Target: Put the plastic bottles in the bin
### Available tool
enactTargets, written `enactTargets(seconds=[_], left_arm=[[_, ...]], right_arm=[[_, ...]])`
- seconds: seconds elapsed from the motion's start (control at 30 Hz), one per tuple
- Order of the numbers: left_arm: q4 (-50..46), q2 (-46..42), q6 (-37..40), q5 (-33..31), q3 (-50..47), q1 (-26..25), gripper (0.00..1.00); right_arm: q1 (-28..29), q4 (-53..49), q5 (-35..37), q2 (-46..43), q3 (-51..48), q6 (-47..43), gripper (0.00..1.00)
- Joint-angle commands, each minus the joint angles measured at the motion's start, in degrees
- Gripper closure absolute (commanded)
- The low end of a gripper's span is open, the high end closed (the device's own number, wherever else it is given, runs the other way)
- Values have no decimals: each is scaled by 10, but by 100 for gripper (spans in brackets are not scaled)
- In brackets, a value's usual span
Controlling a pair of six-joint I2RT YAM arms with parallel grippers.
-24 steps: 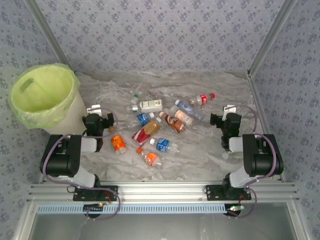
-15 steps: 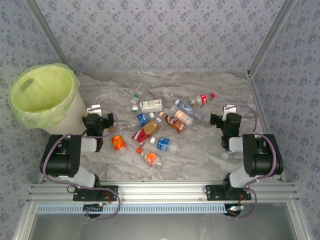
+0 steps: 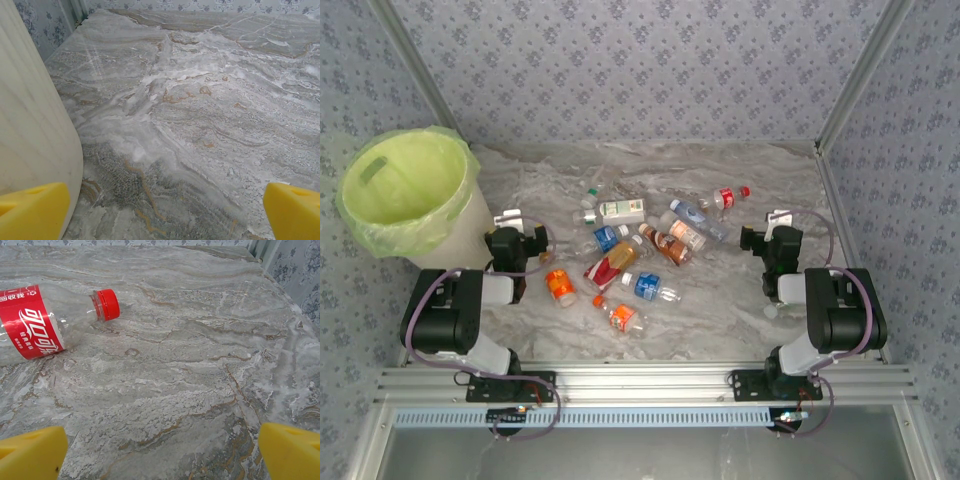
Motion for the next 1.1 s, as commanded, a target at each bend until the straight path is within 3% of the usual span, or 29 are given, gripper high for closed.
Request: enactTargets(seconds=[0.0, 0.17, 0.33, 0.53, 0.63, 0.87, 1.07], left_arm=[[17, -2, 1, -50, -2, 14, 1], [-3, -26, 21, -38, 2, 3, 0], [-203, -93, 42, -89, 82, -48, 1], [-302, -143, 19, -157, 132, -118, 0], [-405, -162, -52, -176, 176, -152, 1], [-705, -179, -318, -189, 263, -226, 0], [-830, -189, -440, -65, 251, -229, 1]], right_arm=[[1, 14, 8, -7, -7, 9, 0], [6, -5, 35, -53, -16, 13, 0], [10, -119, 24, -171, -10, 18, 0], [10, -302, 32, -286, 49, 94, 0], [11, -384, 15, -312, 80, 129, 0], [9, -493, 49, -355, 94, 274, 0], [8, -505, 14, -356, 86, 315, 0]])
